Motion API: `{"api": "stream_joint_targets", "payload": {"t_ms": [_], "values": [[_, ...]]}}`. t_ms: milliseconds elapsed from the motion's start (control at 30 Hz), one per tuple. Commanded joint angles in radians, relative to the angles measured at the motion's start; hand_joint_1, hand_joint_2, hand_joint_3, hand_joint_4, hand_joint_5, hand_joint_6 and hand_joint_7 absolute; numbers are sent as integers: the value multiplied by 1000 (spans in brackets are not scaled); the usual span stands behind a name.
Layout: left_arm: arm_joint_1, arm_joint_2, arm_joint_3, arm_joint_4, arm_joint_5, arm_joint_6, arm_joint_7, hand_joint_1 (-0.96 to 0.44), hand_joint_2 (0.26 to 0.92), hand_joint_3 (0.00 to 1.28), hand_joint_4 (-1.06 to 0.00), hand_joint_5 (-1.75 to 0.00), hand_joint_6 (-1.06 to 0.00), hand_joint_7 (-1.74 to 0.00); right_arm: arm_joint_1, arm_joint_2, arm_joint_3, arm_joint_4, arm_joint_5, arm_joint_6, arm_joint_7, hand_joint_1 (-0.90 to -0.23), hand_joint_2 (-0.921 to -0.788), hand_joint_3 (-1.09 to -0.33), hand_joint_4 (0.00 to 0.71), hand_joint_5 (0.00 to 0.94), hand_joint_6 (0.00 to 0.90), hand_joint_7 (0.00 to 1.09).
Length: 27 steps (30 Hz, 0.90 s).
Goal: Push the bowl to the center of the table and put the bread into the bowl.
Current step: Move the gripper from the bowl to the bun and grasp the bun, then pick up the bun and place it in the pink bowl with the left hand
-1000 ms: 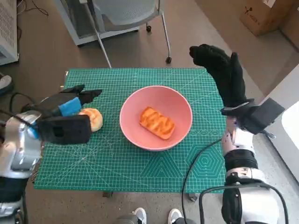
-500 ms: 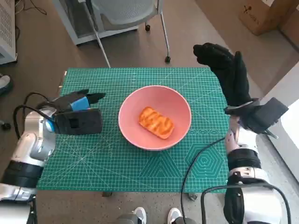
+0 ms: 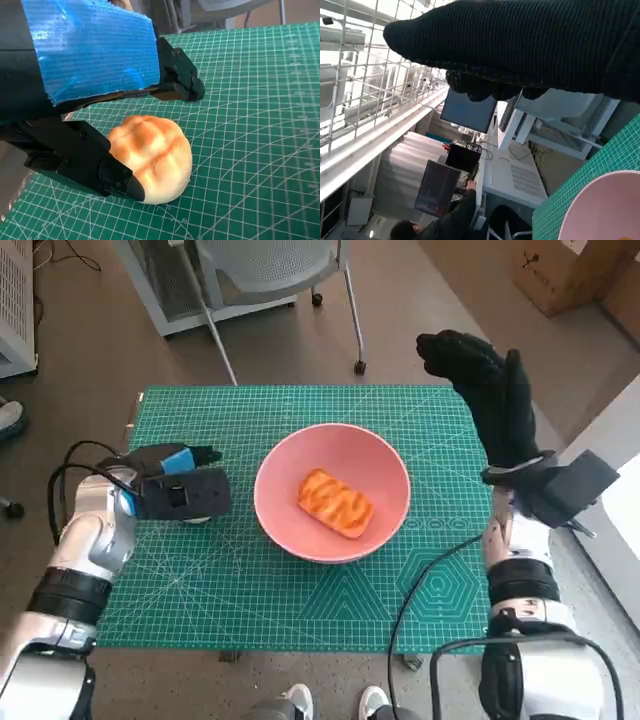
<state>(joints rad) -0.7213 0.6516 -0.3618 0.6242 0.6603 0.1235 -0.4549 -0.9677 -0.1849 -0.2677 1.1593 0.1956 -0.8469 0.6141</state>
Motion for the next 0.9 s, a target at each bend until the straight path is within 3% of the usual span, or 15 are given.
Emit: {"api": "stream_joint_targets", "payload": {"t_ms": [33,67,100,133,233,500,900], "values": [[-23,-12,-28,55,21,-19,22,93,891,64,-730,-392,-728,-118,14,5,1,9,6,7,2,-629,-921,-641,182,0,324,0],[-25,-10,-34,63,23,-25,23,187,902,110,-663,-742,-744,-164,15,5,1,10,6,7,2,-628,-921,-641,182,0,324,0],[-27,-9,-38,70,25,-31,25,150,906,120,-652,-864,-698,-365,15,5,1,10,6,6,2,-626,-921,-641,182,0,323,0],[-29,-8,-41,75,25,-35,27,77,913,152,-617,-1118,-594,-773,15,5,1,11,5,6,1,-622,-921,-641,182,0,323,0],[-35,3,-52,78,30,-47,21,26,918,153,-575,-1314,-584,-1002,16,6,1,10,6,4,-1,-616,-921,-641,182,0,322,0],[-33,29,-54,51,28,-59,-2,2,920,120,-525,-1450,-697,-967,21,8,-5,9,14,8,7,-614,-921,-640,182,0,322,0],[-8,66,-15,-69,3,-34,-35,1,914,115,-562,-1406,-693,-988,30,17,-4,1,18,7,8,-639,-921,-638,183,0,323,0]]}}
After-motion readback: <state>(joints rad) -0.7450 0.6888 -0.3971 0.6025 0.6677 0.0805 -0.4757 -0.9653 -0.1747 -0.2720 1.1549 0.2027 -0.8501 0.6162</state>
